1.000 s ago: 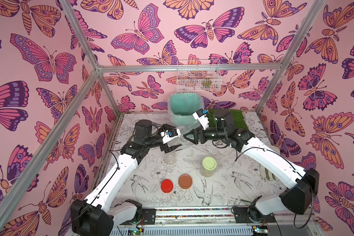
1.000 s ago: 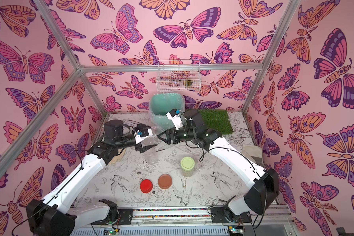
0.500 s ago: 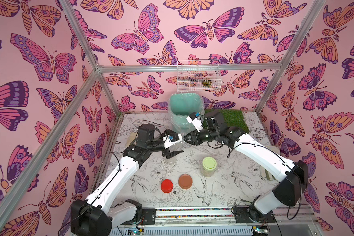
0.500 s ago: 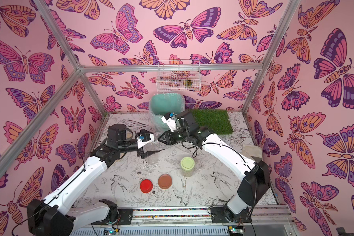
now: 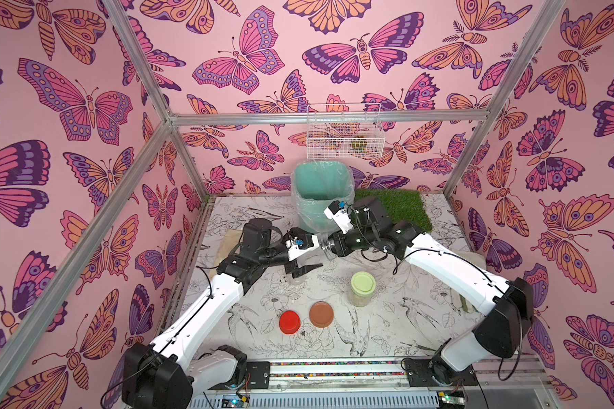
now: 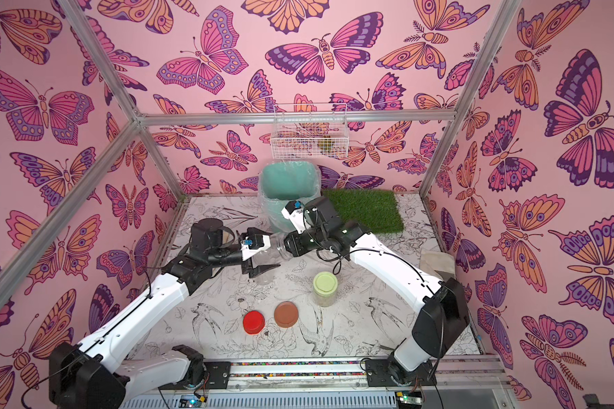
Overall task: Empty moldy peanuts from jars
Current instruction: Place the jar at the center of the board.
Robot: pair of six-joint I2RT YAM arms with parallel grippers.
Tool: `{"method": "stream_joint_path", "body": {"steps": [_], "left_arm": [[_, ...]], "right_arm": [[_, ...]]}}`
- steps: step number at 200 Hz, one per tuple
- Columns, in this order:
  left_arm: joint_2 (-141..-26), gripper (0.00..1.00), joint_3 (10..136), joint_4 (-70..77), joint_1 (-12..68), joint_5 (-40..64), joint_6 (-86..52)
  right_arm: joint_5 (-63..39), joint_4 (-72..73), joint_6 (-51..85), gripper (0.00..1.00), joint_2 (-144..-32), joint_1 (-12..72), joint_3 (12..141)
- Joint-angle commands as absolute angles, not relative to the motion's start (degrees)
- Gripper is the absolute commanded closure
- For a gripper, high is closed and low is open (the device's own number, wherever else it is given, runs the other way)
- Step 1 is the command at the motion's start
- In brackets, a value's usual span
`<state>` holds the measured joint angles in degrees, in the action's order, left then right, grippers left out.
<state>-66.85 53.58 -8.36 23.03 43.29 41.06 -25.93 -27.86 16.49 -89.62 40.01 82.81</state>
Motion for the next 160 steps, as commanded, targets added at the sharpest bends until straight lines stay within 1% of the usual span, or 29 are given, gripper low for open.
{"method": "stream_joint_path", "body": {"steps": [1, 5, 8, 10, 12, 14, 39, 76, 88, 100, 121, 135, 160], "left_arm": [[-66.65, 0.34, 51.49, -7.91, 21.8, 36.64, 39.38], [-66.56, 0.25, 51.23, -7.86, 21.75, 36.38, 39.38], [-66.4, 0.14, 51.05, -7.88, 21.71, 36.2, 39.31], [-66.3, 0.05, 50.93, -7.86, 21.71, 36.1, 39.25], [-66.17, 0.01, 50.79, -7.88, 21.64, 36.01, 39.21], [-66.11, 0.0, 50.67, -7.9, 21.63, 35.92, 39.2], [-64.32, 0.0, 48.94, -7.85, 21.19, 34.51, 38.26], [-58.48, 0.0, 44.69, -7.9, 19.81, 32.28, 35.8], [-55.93, 0.0, 42.91, -7.33, 19.11, 30.04, 34.01], [-53.44, 0.0, 40.65, -5.15, 18.49, 25.23, 30.47], [-49.4, 0.0, 37.14, -0.61, 17.37, 17.49, 24.33], [-47.94, 0.0, 36.4, -0.63, 16.01, 15.98, 22.04], [-46.96, 0.0, 36.34, -1.99, 13.89, 14.04, 18.53]], "right_arm": [[-23.03, -30.5, 13.55, 1.0, -84.02, 40.0, 83.51], [-22.26, -31.16, 13.02, 1.0, -83.63, 39.78, 83.57], [-21.76, -31.6, 12.59, 1.0, -83.39, 39.71, 83.65], [-21.39, -32.0, 12.31, 1.0, -83.16, 39.63, 83.67], [-21.01, -32.37, 12.09, 1.0, -82.97, 39.44, 83.74], [-20.63, -32.68, 11.9, 1.0, -82.82, 39.33, 83.75], [-18.18, -37.59, 8.75, 1.0, -80.9, 37.9, 83.69], [-9.77, -47.45, 3.27, 1.0, -81.4, 37.71, 85.37], [-7.1, -49.51, 2.62, 1.0, -82.06, 37.88, 85.74], [-3.9, -50.67, 2.14, 1.0, -83.06, 38.75, 85.92], [2.09, -51.95, 2.2, 1.0, -86.47, 41.5, 87.24], [5.2, -53.17, 3.46, 1.0, -89.63, 43.34, 89.74], [11.38, -55.5, 6.17, 1.0, -98.44, 46.57, 95.47]]}}
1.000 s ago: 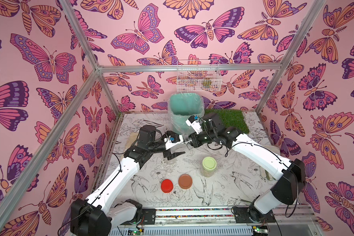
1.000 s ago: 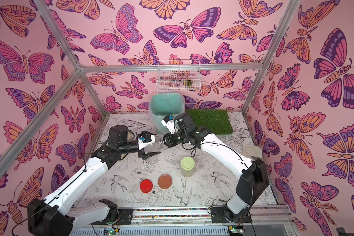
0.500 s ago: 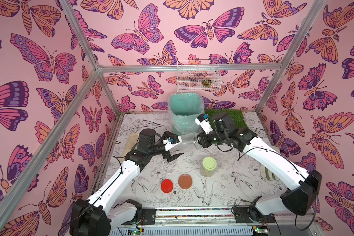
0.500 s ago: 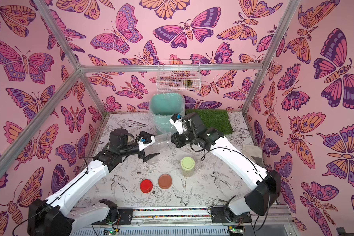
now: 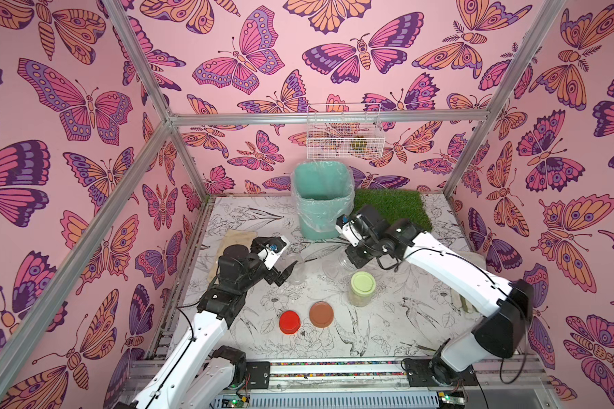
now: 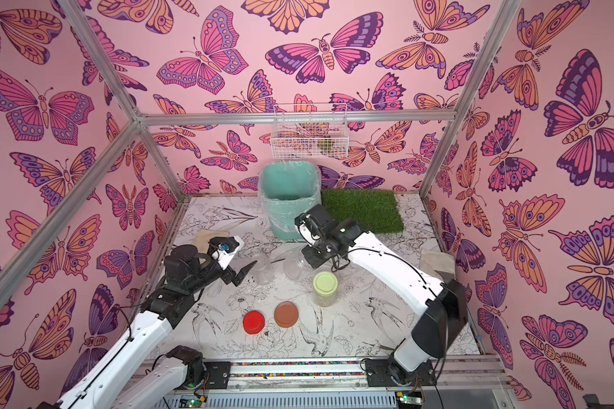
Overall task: Empty moldy peanuts from jars
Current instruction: Place the jar at the center of the board.
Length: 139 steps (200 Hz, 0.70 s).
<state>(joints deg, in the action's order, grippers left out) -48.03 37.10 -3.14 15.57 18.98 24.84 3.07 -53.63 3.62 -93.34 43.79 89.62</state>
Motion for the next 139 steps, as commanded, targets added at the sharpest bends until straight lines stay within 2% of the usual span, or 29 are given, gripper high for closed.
{"method": "stream_joint_path", "body": {"steps": [1, 55, 115, 139], "left_arm": [[-46.99, 0.0, 36.36, -2.09, 13.84, 14.01, 18.41], [-46.31, 0.0, 36.97, -2.87, 10.78, 9.03, 16.29], [-45.14, 0.0, 36.11, -2.31, 10.29, 7.56, 17.03], [-45.31, 0.0, 36.04, -2.2, 10.24, 7.29, 17.48]], "right_arm": [[11.54, -55.61, 6.21, 1.0, -98.74, 46.71, 95.72], [24.66, -67.62, 7.99, 1.0, -115.36, 51.1, 109.5], [25.98, -67.39, 8.72, 1.0, -121.62, 51.26, 112.75], [26.24, -67.27, 9.04, 0.93, -123.28, 51.25, 113.36]]}}
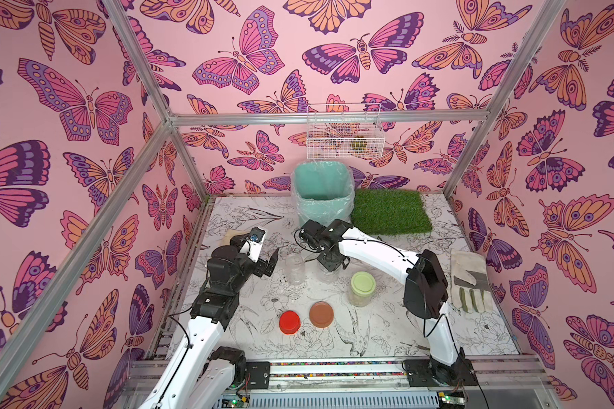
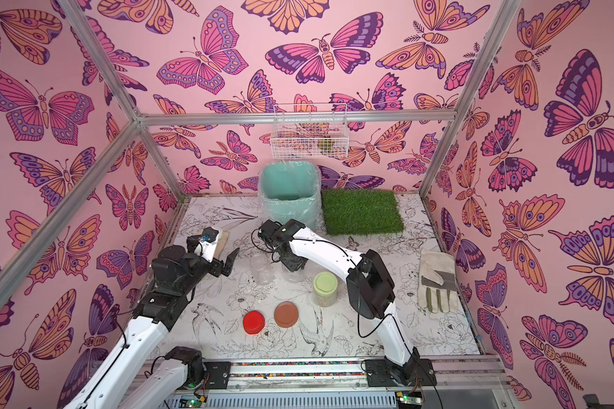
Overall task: Empty moldy peanuts from jars
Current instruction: Place the jar at the center of the board.
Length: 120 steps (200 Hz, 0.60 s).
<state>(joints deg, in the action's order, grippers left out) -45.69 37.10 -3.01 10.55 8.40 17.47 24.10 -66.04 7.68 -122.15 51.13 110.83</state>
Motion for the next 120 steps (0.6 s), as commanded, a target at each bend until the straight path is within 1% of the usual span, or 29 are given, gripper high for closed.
{"method": "stream_joint_path", "body": {"steps": [1, 23, 49, 70, 102, 110, 120], "left_arm": [[-45.33, 0.0, 36.04, -2.15, 10.22, 7.29, 17.53], [-45.35, 0.0, 35.76, -2.11, 10.25, 7.55, 17.92], [-45.61, 0.0, 35.69, -2.1, 10.22, 7.65, 18.02], [-45.74, 0.0, 35.73, -2.18, 10.28, 8.06, 18.1], [-45.91, 0.0, 35.98, -2.32, 10.27, 8.17, 18.24], [-46.03, 0.0, 36.1, -2.46, 10.2, 8.17, 18.28], [-46.13, 0.0, 36.24, -2.6, 10.25, 8.34, 18.28]], "right_arm": [[26.21, -67.25, 9.05, 0.92, -123.3, 51.25, 113.32], [24.99, -66.28, 9.44, 0.82, -123.88, 51.2, 113.2], [25.03, -66.94, 9.75, 0.76, -125.36, 51.16, 113.96], [24.61, -67.0, 10.23, 0.67, -125.68, 51.15, 113.94], [22.96, -66.27, 10.97, 0.6, -123.91, 51.13, 113.42], [22.4, -66.19, 11.29, 0.56, -122.9, 51.08, 113.34], [21.59, -65.64, 11.56, 0.48, -120.97, 51.08, 112.89]]}}
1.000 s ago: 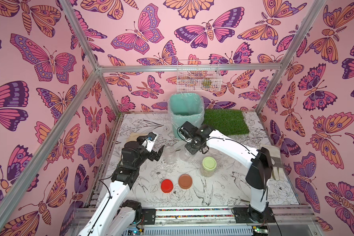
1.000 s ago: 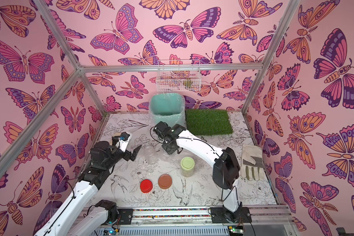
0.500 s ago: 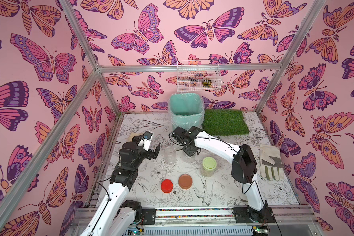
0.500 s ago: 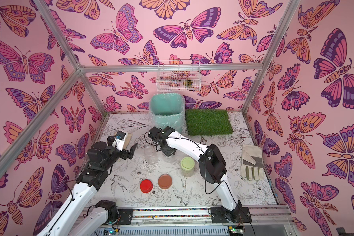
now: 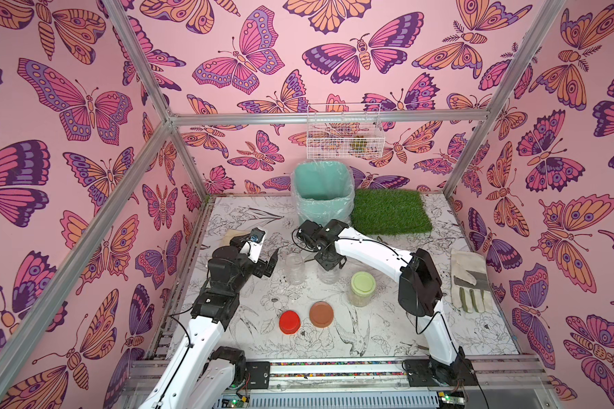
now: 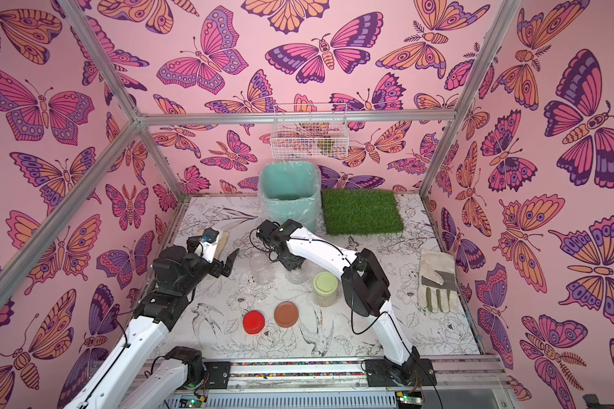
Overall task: Empty moldy peanuts from jars
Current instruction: Place the jar at the center of the board, then pick up the jar from the center of the board.
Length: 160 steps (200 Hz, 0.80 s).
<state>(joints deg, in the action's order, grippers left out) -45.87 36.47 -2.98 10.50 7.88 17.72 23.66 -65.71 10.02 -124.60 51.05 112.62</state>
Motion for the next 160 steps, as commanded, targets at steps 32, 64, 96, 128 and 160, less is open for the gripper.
{"method": "stream_joint_path", "body": {"steps": [32, 64, 96, 128, 160], "left_arm": [[-46.49, 0.0, 37.37, -3.25, 10.22, 9.85, 18.19], [-47.28, 0.0, 38.6, -4.0, 10.26, 12.56, 17.76], [-48.21, 0.0, 38.89, -4.04, 10.33, 16.96, 18.67], [-48.83, 0.0, 39.02, -4.07, 10.33, 19.01, 18.7], [-49.17, 0.0, 38.96, -4.19, 10.34, 20.07, 18.46]], "right_arm": [[19.48, -64.21, 11.73, 0.21, -111.97, 51.06, 108.97], [17.67, -66.1, 11.93, 0.01, -101.55, 51.06, 102.29], [15.77, -68.83, 14.4, 0.01, -91.48, 51.06, 93.28], [13.42, -68.25, 18.1, 0.01, -84.66, 51.06, 85.0], [9.05, -62.04, 19.89, 0.01, -82.75, 50.78, 78.72]]}}
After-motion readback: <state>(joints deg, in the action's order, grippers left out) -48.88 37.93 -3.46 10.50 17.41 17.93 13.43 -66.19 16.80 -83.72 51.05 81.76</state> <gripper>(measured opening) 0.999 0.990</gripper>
